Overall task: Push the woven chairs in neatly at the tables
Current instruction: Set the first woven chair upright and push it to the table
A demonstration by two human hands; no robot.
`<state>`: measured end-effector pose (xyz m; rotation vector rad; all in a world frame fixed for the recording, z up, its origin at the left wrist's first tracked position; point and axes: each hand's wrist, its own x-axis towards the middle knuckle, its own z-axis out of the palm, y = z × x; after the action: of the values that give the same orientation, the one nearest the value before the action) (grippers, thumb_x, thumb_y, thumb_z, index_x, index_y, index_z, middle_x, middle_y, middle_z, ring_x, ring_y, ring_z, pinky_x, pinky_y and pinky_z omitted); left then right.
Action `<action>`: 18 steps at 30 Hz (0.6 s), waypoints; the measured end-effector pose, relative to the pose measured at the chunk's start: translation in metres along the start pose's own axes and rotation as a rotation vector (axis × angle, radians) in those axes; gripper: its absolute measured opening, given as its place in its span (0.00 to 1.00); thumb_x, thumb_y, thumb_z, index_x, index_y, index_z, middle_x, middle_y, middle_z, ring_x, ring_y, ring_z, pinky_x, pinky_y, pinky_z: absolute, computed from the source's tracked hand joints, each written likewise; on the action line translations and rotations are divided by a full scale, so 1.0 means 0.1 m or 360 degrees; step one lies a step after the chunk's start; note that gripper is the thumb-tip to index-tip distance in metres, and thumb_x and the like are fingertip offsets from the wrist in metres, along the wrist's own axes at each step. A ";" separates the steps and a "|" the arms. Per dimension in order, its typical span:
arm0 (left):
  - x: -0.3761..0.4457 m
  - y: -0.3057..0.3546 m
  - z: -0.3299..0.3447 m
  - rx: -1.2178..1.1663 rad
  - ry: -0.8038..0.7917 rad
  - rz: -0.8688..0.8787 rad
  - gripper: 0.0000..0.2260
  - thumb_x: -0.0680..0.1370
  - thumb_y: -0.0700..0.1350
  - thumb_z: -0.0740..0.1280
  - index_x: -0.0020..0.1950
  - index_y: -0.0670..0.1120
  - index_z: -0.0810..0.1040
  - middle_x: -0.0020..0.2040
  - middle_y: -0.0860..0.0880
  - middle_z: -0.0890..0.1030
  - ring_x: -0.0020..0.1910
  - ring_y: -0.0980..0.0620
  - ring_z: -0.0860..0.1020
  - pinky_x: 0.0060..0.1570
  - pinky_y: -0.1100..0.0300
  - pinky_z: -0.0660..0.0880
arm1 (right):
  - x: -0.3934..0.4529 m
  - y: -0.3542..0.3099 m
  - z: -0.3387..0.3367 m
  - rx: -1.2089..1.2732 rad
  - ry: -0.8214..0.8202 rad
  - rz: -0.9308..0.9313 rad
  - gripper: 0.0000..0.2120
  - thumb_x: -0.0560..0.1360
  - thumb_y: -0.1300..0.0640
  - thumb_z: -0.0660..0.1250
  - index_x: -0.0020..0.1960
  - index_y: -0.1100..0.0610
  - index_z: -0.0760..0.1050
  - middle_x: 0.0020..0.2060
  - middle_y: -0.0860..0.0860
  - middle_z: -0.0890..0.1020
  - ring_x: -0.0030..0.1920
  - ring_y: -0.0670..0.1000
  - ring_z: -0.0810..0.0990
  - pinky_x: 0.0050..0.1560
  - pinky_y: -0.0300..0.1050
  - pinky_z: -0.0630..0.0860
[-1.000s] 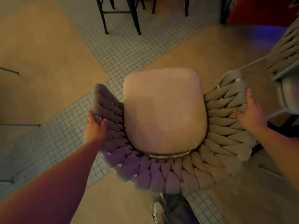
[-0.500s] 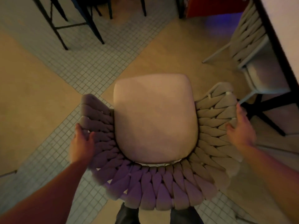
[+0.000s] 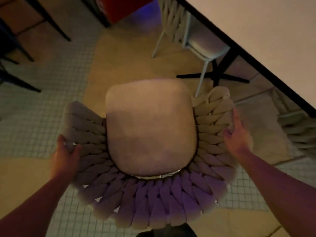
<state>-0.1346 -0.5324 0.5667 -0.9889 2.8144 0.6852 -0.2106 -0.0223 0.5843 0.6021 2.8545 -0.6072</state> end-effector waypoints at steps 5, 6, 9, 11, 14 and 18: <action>0.70 0.41 0.03 0.0138 -0.0149 0.0188 0.26 0.72 0.58 0.63 0.67 0.54 0.62 0.54 0.37 0.81 0.50 0.32 0.80 0.46 0.40 0.77 | -0.10 0.10 0.00 0.0105 0.0094 0.0265 0.39 0.74 0.59 0.63 0.77 0.42 0.46 0.64 0.56 0.72 0.46 0.64 0.79 0.40 0.53 0.76; 0.80 0.50 0.04 0.0147 -0.0171 0.0219 0.26 0.71 0.59 0.62 0.67 0.54 0.62 0.54 0.38 0.81 0.49 0.32 0.80 0.47 0.39 0.77 | -0.14 0.12 0.00 0.0143 0.0119 0.0293 0.39 0.74 0.59 0.63 0.77 0.43 0.46 0.64 0.56 0.72 0.46 0.64 0.78 0.40 0.54 0.77; 1.07 0.74 0.10 0.0203 -0.0225 0.0292 0.28 0.71 0.59 0.63 0.67 0.52 0.62 0.54 0.37 0.81 0.49 0.32 0.80 0.45 0.41 0.77 | -0.23 0.16 0.01 0.0188 0.0191 0.0377 0.39 0.73 0.59 0.63 0.77 0.44 0.48 0.62 0.57 0.72 0.45 0.63 0.78 0.37 0.53 0.75; 1.21 0.89 0.12 0.0248 -0.0260 0.0351 0.26 0.73 0.56 0.65 0.68 0.51 0.61 0.54 0.37 0.81 0.50 0.31 0.79 0.44 0.42 0.76 | -0.29 0.19 0.05 0.0190 0.0219 0.0468 0.39 0.73 0.58 0.64 0.77 0.44 0.48 0.61 0.57 0.73 0.43 0.61 0.77 0.35 0.48 0.71; 1.42 1.11 0.14 0.0238 -0.0328 0.0453 0.25 0.75 0.55 0.66 0.68 0.53 0.61 0.54 0.37 0.81 0.50 0.31 0.79 0.46 0.42 0.76 | -0.40 0.18 0.10 0.0223 0.0280 0.0597 0.38 0.73 0.57 0.64 0.76 0.42 0.49 0.60 0.55 0.73 0.40 0.54 0.72 0.33 0.45 0.68; 1.70 1.40 0.18 0.0282 -0.0407 0.0595 0.27 0.76 0.54 0.66 0.71 0.52 0.60 0.58 0.35 0.79 0.54 0.30 0.77 0.49 0.41 0.73 | -0.54 0.11 0.17 0.0222 0.0335 0.0733 0.38 0.73 0.56 0.64 0.76 0.41 0.48 0.60 0.54 0.73 0.42 0.59 0.77 0.33 0.45 0.67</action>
<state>-0.3557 -0.5250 0.5671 -0.3215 2.7873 0.5329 -0.1558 -0.0387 0.5779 1.3678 2.7161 -0.6943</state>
